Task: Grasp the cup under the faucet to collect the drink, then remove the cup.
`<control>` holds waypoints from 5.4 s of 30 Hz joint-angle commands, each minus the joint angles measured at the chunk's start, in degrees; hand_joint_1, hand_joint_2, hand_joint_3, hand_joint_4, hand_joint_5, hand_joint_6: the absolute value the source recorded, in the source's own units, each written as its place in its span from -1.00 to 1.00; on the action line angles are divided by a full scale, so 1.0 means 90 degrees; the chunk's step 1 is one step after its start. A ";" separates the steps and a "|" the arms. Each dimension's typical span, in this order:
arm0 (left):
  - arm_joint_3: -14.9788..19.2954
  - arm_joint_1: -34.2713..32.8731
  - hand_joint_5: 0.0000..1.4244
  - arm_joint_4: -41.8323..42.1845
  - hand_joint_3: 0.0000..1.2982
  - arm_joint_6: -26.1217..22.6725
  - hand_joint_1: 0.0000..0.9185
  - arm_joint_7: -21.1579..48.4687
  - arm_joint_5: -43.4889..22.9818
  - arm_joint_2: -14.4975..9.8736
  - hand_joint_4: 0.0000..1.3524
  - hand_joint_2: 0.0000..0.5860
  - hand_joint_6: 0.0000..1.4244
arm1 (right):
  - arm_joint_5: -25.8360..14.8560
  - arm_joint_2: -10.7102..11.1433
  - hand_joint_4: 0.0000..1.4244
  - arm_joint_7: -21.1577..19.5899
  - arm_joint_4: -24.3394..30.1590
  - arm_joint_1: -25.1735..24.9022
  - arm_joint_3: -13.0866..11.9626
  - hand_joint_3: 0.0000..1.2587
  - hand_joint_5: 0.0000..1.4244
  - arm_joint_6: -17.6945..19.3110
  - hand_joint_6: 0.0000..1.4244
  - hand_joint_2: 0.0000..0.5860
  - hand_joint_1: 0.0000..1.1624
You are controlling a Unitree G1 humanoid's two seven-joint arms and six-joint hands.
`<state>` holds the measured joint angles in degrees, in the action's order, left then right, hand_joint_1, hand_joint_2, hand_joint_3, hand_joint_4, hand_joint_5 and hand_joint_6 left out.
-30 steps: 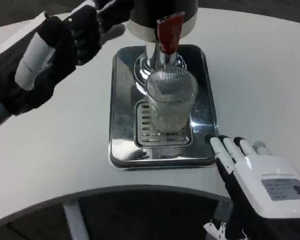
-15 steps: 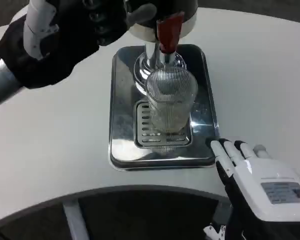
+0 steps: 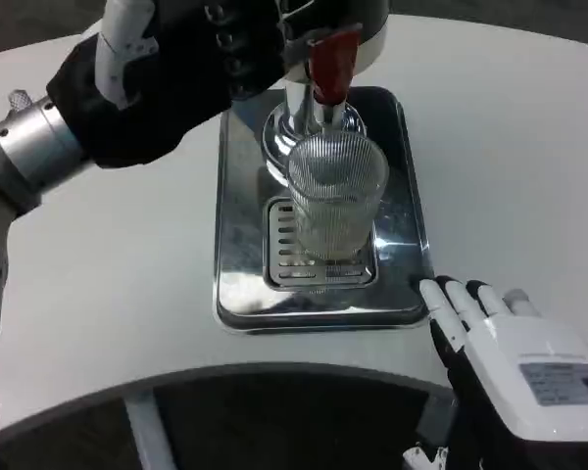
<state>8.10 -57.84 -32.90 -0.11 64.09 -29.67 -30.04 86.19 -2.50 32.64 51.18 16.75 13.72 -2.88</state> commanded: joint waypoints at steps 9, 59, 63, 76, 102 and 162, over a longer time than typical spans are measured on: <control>-0.0125 -0.0970 -1.00 -0.1215 -1.00 0.0626 -1.00 0.0348 0.0645 0.0552 -1.00 -0.83 -1.00 | 0.0104 -0.0103 -1.00 -0.0155 0.0126 0.0215 0.0087 -1.00 -1.00 -0.0003 -1.00 0.02 0.34; -0.1040 -0.1731 -0.94 -0.2785 -0.96 0.3941 -1.00 0.1246 0.2310 0.0409 -1.00 -0.81 -1.00 | -0.0956 -0.0065 -1.00 -0.0697 -0.0187 -0.0114 -0.0441 -1.00 -1.00 -0.0284 -1.00 -0.02 0.32; -0.1103 -0.1708 -0.94 -0.2896 -0.96 0.4142 -1.00 0.1220 0.2410 0.0356 -1.00 -0.81 -1.00 | -0.1319 -0.0021 -1.00 -0.0863 -0.0404 -0.0406 -0.0676 -1.00 -1.00 -0.0429 -1.00 -0.07 0.29; -0.1288 -0.1640 -0.92 -0.3098 -0.96 0.4571 -1.00 0.1113 0.2583 0.0159 -1.00 -0.81 -1.00 | -0.2569 0.0155 -1.00 -0.1633 -0.1330 -0.1177 -0.1000 -1.00 -1.00 -0.0786 -1.00 -0.17 0.16; -0.1505 -0.1373 -0.89 -0.3280 -0.95 0.5146 -1.00 0.0801 0.2756 -0.0162 -1.00 -0.79 -1.00 | -0.4216 0.0574 -1.00 -0.2742 -0.3026 -0.2397 -0.0847 -1.00 -1.00 -0.1071 -1.00 -0.32 0.25; -0.1513 -0.1341 -0.90 -0.3329 -0.92 0.5249 -1.00 0.0659 0.2780 -0.0211 -1.00 -0.77 -1.00 | -0.6077 0.1554 -1.00 -0.2963 -0.5105 -0.4840 -0.0437 -1.00 -1.00 -0.1227 -1.00 -0.53 0.39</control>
<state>-3.52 -73.67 -60.99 48.22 68.25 -8.61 -31.07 32.11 11.35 6.96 6.44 -25.89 9.48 -15.45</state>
